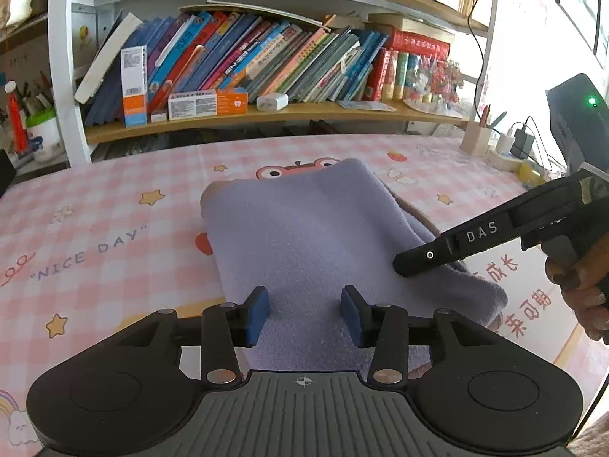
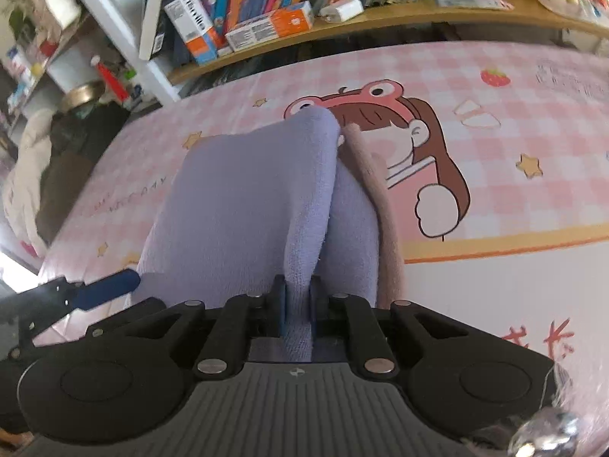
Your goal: Fold clothes
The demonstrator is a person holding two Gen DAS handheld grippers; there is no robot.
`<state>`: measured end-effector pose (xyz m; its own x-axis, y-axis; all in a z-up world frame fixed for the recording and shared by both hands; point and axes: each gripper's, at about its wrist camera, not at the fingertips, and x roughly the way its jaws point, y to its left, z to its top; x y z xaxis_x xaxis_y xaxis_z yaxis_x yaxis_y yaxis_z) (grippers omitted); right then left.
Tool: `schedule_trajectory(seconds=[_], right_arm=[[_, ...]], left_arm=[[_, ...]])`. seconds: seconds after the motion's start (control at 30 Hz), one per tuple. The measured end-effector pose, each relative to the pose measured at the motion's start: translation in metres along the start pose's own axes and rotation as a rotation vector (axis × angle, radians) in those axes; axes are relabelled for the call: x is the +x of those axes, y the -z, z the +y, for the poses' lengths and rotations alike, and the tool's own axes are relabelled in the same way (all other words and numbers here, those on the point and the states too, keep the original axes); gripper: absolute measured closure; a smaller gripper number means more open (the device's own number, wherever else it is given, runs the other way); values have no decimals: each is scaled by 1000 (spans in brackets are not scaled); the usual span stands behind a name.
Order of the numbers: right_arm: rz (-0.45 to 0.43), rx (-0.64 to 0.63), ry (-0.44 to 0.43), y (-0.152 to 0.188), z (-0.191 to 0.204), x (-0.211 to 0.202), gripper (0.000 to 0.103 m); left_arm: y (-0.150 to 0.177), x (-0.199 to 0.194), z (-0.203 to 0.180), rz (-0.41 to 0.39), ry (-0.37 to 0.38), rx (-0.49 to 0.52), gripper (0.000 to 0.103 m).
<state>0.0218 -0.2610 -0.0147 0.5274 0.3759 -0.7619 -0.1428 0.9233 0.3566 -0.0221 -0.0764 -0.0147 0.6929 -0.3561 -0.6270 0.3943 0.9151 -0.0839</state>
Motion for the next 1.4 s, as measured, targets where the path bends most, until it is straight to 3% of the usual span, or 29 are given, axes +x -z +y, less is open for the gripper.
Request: schedule_trajectory(seconds=[0.07,0.13,0.23,0.5,0.7,1.03,1.4], right_arm=[[-30,1,8,1,2,-7,83],[-80,-20,31,5,5,-23,57],[-134,-43,66,11,8,-41,39],[-150,7,153,36,8,-63,20],[-171,15,183,53,10,-79,18],[-135,-7,88,59,-7,-87,18],[-98,12,45,83,-30,-104,18]], left_arm=[[-3,-5,1,-10,-5,-18,60],[-7,-14,1,-40,-12,-42,58],[-9,-22,0,-76,-34,-51,44],[-12,-35,-4,-89,-55,-76,13],[-8,-43,-16,-80,-99,-102,9],[-4,-59,-40,-77,-187,-160,9],[16,-72,-74,-29,-235,-187,9]])
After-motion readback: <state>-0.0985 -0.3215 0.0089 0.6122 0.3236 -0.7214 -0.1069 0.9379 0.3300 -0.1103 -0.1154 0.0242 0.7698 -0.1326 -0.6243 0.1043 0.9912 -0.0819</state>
